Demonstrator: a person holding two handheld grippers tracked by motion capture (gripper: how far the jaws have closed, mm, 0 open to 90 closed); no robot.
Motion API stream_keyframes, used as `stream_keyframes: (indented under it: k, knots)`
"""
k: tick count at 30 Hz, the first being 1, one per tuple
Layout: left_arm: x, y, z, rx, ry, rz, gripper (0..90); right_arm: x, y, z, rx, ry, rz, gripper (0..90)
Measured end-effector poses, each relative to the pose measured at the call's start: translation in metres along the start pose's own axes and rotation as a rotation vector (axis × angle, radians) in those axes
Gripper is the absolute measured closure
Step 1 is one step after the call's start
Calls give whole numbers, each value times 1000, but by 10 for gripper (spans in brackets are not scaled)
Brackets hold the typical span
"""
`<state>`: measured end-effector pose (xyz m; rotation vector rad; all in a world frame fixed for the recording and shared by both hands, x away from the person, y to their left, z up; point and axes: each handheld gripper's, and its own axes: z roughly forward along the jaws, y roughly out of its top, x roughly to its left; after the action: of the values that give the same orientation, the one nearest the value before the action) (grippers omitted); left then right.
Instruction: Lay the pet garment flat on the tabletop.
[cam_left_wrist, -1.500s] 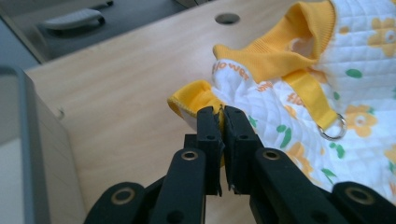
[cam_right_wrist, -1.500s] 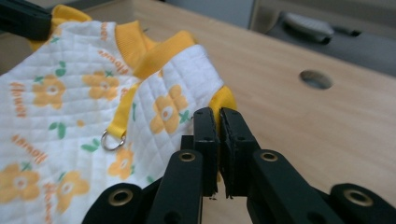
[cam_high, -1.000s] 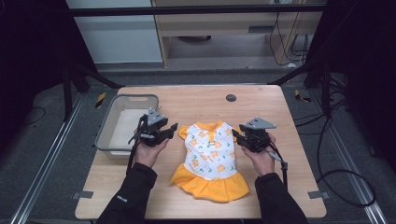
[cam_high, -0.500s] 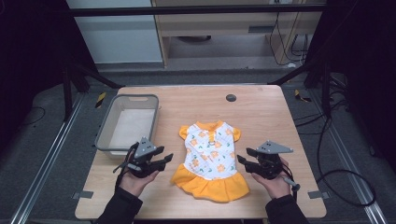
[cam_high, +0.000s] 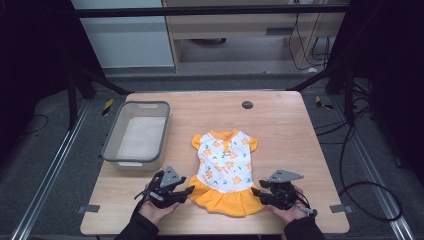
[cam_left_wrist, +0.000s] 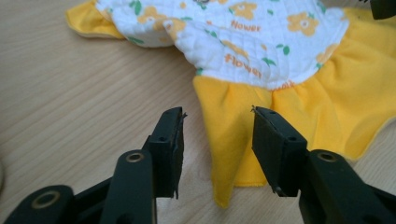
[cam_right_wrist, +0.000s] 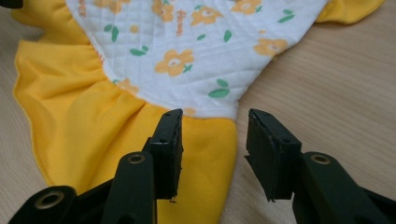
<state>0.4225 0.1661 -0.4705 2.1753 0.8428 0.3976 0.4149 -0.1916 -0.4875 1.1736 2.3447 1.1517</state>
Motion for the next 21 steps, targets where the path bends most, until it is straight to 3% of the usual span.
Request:
stream_keyframes:
  k: [2, 6, 7, 9, 12, 16, 18, 21]
  knots:
    - [-1, -1, 5, 21, 3, 2, 595, 2, -1, 4, 23, 0, -10, 606]
    - [2, -1, 11, 65, -12, -15, 794, 4, -2, 9, 49, -5, -28, 669]
    - [3, -1, 11, 66, -20, -24, 794, 5, -2, 10, 58, -11, -32, 688]
    - [4, -2, 9, 77, -25, -55, 857, 5, -2, 10, 81, -17, -33, 808]
    - [3, -5, 5, 93, -30, -77, 861, 4, -1, 9, 100, -6, -24, 883]
    - [2, -10, 2, 128, -31, -108, 860, 5, 0, 9, 112, 5, -25, 896]
    - [3, -13, 2, 143, -22, -121, 854, 6, 0, 9, 112, -3, -34, 900]
    - [5, -16, 1, 154, -3, -147, 846, 4, 1, 9, 117, -55, -51, 900]
